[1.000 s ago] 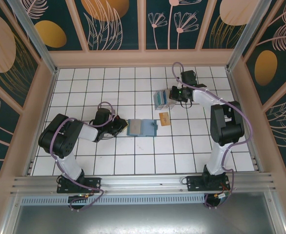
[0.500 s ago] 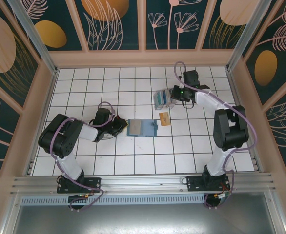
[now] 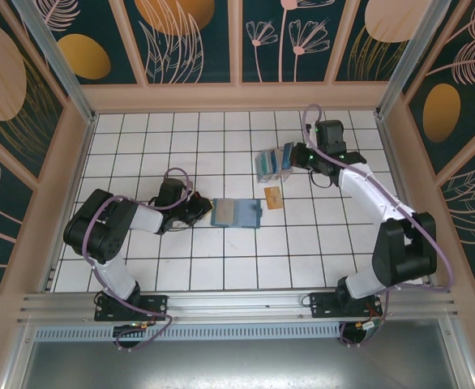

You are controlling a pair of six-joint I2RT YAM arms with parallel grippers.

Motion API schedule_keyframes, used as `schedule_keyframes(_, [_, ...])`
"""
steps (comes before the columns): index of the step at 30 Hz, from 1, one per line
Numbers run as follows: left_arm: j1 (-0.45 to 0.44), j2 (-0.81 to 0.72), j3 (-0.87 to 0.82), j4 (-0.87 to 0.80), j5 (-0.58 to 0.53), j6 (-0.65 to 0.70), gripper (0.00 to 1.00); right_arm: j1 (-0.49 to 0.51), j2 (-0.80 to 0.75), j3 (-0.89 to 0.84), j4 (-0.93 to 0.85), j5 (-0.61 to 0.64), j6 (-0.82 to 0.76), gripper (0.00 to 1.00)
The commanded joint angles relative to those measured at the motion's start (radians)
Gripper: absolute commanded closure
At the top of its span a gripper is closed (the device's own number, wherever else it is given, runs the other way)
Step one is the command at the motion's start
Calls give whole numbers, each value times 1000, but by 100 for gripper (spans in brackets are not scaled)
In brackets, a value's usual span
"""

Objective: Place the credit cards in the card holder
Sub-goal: Pick up the credit card from the storage box, then insert the credit card into the card slot.

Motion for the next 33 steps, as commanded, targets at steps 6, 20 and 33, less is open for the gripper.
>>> schedule_keyframes(6, [-11,32,10,-58,-39,40,100,275,58,-217,254,-320,227,100])
schedule_keyframes(20, [-11,33,5,-55,-38,34,100,269,198,-318,376,-400,256,100])
schedule_keyframes(33, [-11,39,0,-38,-39,23,100,228,316,-361,519,-529,353,100])
